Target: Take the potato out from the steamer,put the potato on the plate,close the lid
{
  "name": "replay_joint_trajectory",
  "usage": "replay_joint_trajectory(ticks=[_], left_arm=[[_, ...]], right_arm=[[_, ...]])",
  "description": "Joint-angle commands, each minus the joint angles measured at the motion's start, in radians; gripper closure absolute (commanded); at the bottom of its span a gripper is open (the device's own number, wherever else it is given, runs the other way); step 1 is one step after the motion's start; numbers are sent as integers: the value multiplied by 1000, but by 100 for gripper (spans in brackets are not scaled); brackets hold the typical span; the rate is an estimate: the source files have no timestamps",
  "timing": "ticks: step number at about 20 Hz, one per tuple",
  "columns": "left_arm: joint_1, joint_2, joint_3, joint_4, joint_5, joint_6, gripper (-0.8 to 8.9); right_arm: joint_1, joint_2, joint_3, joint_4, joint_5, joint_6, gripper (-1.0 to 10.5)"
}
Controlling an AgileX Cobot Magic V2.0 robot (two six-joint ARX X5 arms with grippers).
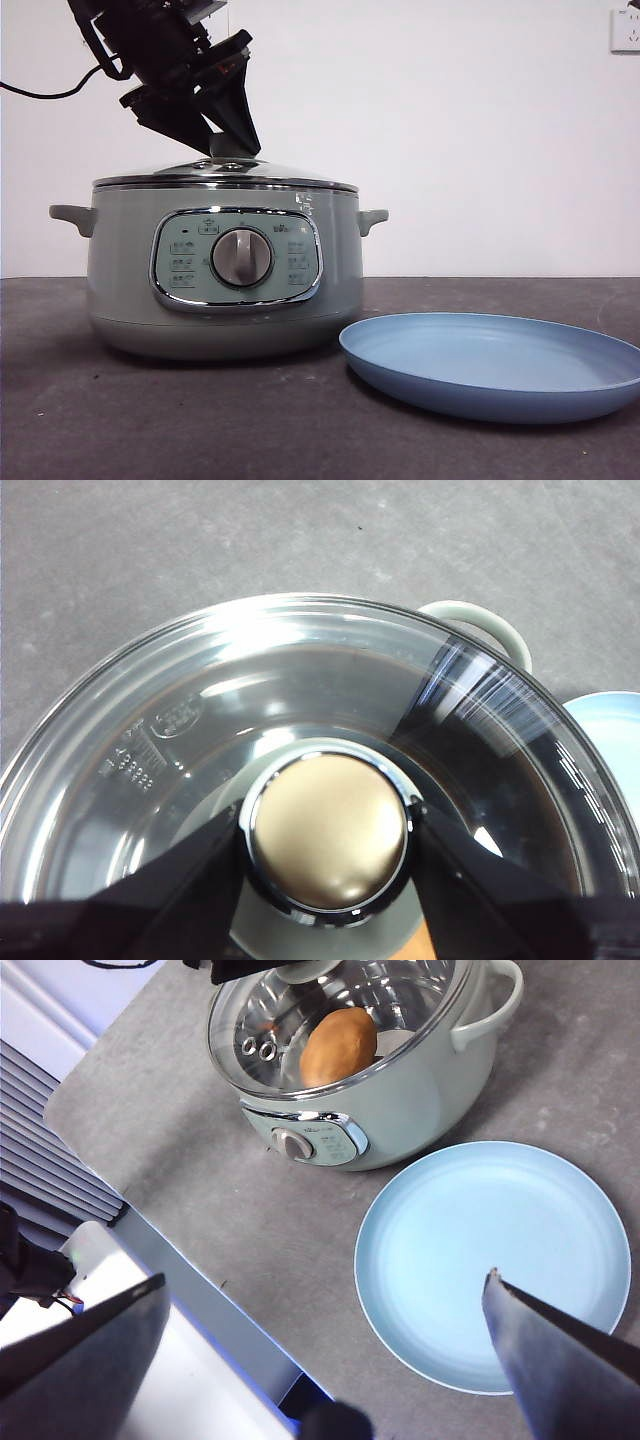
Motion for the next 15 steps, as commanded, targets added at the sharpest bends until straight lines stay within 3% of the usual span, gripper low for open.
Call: replay_joint_trajectory(ticks=[1,9,15], left_arm=[[-4,3,1,14,14,-1,822],[7,-162,1,39,13,-27,822],[64,-388,1,-88,-22,-45,822]], right_arm=[[2,-1,3,4,-2,50,351],[2,6,3,106,-3,134,352],[85,95,3,288,-4,251,352]])
